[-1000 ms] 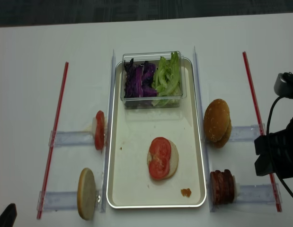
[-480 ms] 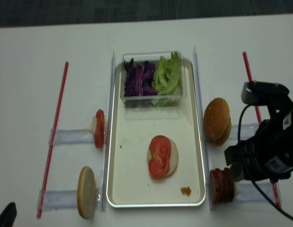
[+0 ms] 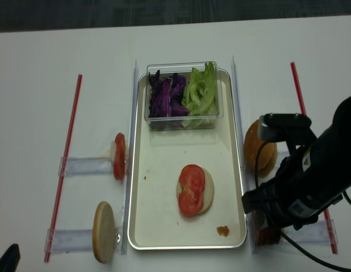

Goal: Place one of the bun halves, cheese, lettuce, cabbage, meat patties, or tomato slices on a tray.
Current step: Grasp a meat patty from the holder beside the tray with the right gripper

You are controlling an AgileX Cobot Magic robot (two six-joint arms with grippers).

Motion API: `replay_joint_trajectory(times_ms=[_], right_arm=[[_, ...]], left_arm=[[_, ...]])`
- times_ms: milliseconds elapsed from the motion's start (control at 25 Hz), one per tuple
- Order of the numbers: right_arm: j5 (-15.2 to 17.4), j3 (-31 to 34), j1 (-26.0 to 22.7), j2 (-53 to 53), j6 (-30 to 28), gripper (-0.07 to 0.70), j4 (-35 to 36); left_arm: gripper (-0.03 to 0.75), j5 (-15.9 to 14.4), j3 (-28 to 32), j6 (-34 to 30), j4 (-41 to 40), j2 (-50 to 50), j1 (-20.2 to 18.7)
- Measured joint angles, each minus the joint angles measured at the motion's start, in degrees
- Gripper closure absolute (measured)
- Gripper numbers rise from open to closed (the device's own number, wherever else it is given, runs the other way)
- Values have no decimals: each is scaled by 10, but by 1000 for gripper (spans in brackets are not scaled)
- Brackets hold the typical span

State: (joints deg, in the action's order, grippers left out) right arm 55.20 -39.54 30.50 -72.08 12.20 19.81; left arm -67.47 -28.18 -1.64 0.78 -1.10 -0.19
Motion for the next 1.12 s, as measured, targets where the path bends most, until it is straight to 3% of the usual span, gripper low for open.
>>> replay_joint_trajectory(times_ms=[480, 1120], right_arm=[[-53, 0, 54, -75, 38, 282, -1], [-69, -26, 55, -87, 75, 283, -48]], left_arm=[[306, 0, 0, 0, 0, 0, 0], [306, 0, 0, 0, 0, 0, 0]])
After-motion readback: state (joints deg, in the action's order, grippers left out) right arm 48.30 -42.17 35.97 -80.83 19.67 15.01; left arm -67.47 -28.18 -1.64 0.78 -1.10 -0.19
